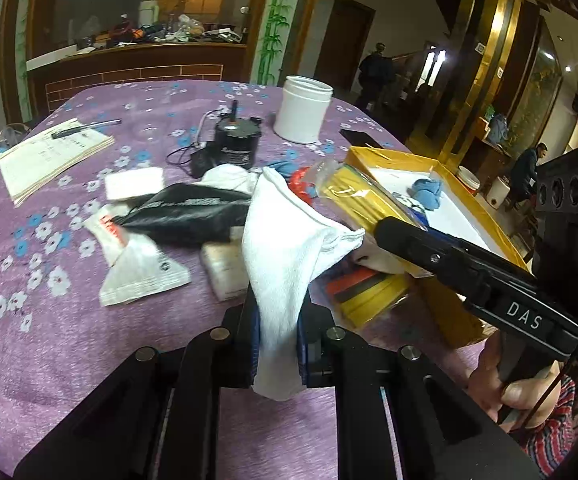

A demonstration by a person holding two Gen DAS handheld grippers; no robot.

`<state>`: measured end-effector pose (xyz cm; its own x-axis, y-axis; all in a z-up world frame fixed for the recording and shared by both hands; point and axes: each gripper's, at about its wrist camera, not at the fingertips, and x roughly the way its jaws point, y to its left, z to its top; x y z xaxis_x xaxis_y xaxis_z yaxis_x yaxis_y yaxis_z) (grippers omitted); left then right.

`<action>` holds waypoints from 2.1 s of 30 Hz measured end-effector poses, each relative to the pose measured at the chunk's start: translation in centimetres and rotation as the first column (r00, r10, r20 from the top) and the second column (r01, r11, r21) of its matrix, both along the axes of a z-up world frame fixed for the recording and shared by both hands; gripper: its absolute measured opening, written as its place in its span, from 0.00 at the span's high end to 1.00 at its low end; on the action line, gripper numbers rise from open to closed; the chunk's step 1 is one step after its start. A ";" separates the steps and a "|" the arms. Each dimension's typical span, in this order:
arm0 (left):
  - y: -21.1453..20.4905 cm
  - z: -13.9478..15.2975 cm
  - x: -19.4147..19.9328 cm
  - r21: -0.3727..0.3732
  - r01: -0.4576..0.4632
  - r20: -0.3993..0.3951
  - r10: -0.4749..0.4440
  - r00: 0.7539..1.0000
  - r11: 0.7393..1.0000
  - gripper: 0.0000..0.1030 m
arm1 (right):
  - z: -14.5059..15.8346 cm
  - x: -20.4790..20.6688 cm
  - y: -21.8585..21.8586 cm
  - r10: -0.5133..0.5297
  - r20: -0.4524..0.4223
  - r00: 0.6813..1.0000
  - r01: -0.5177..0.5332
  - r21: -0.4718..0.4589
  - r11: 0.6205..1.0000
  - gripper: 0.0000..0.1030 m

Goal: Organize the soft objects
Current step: 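Carry both items into the white box and open both grippers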

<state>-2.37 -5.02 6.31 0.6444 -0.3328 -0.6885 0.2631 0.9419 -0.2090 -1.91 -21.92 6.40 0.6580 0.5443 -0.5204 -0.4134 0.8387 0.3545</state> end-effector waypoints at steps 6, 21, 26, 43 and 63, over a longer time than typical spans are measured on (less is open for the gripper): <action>-2.1 1.1 0.0 0.011 0.034 0.020 -0.034 0.999 0.999 0.89 | 0.4 0.1 -1.7 -0.049 0.002 0.999 0.049 0.043 0.998 0.60; -10.5 4.3 1.7 0.026 0.177 0.052 -0.178 0.983 0.984 0.89 | 3.3 0.7 -9.6 -0.297 0.019 0.955 0.291 0.151 0.945 0.60; -16.0 4.9 3.2 0.000 0.248 0.043 -0.248 0.968 0.969 0.89 | 5.0 1.7 -15.2 -0.447 0.005 0.895 0.441 0.154 0.884 0.60; -23.5 -1.7 6.3 -0.022 0.351 -0.094 -0.352 0.931 0.936 0.89 | 1.0 7.4 -23.8 -0.630 -0.156 0.761 0.641 0.029 0.767 0.60; -23.5 -2.5 6.8 -0.018 0.336 -0.120 -0.336 0.934 0.942 0.89 | -0.7 7.8 -24.1 -0.662 -0.213 0.719 0.668 -0.053 0.742 0.59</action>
